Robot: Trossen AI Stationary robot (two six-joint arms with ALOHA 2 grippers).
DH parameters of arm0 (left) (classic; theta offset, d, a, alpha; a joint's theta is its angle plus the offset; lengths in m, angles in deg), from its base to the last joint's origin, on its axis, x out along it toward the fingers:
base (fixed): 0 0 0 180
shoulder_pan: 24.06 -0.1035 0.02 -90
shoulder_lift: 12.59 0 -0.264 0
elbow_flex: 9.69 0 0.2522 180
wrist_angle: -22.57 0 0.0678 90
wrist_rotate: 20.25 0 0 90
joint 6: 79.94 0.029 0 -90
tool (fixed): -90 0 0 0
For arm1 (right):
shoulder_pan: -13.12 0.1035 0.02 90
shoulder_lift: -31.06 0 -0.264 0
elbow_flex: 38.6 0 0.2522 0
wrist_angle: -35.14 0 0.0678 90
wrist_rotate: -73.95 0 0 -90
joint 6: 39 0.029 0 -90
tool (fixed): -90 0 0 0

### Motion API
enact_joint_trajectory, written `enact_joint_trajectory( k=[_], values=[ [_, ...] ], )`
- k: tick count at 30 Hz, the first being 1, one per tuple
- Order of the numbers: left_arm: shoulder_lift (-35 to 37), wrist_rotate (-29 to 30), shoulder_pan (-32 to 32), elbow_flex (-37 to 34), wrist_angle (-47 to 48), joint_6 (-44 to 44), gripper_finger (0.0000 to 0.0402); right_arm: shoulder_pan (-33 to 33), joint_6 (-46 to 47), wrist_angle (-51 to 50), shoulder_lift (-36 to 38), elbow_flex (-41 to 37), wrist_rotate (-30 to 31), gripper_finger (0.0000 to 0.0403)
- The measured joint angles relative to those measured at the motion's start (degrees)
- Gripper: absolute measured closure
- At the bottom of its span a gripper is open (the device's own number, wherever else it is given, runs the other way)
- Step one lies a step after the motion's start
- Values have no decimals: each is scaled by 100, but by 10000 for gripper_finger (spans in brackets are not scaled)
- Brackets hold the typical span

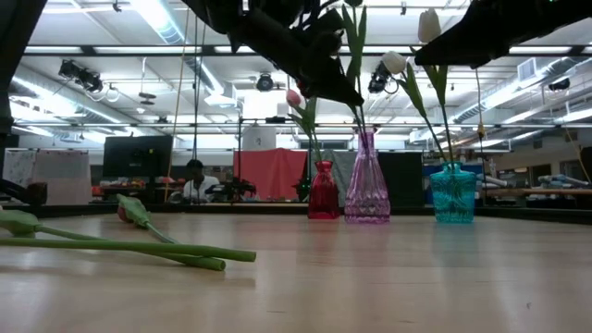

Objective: Sort flowers into vase by color
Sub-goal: Put the bottom red flower into the pink vase, then put the red flower into the pink vase

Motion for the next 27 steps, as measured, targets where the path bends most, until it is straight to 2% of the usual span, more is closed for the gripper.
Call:
enact_joint_trajectory(
  k=[4, 10, 14, 18, 27],
  values=[
    [-58, -1, 2, 2, 226, -77, 374, 0, 85, -2, 0, 0, 0, 241],
    [-14, -3, 13, 0, 402, -84, 282, 0, 132, -4, 0, 0, -2, 241],
    [63, -4, 23, 0, 756, -67, 240, 0, 148, -3, 0, 0, -4, 241],
    [217, -2, 48, 0, 987, 7, 229, 0, 148, -4, 0, 0, -12, 241],
    [802, 2, 343, -4, 1656, 234, 232, 0, 222, -30, 0, 0, -42, 241]
  ],
)
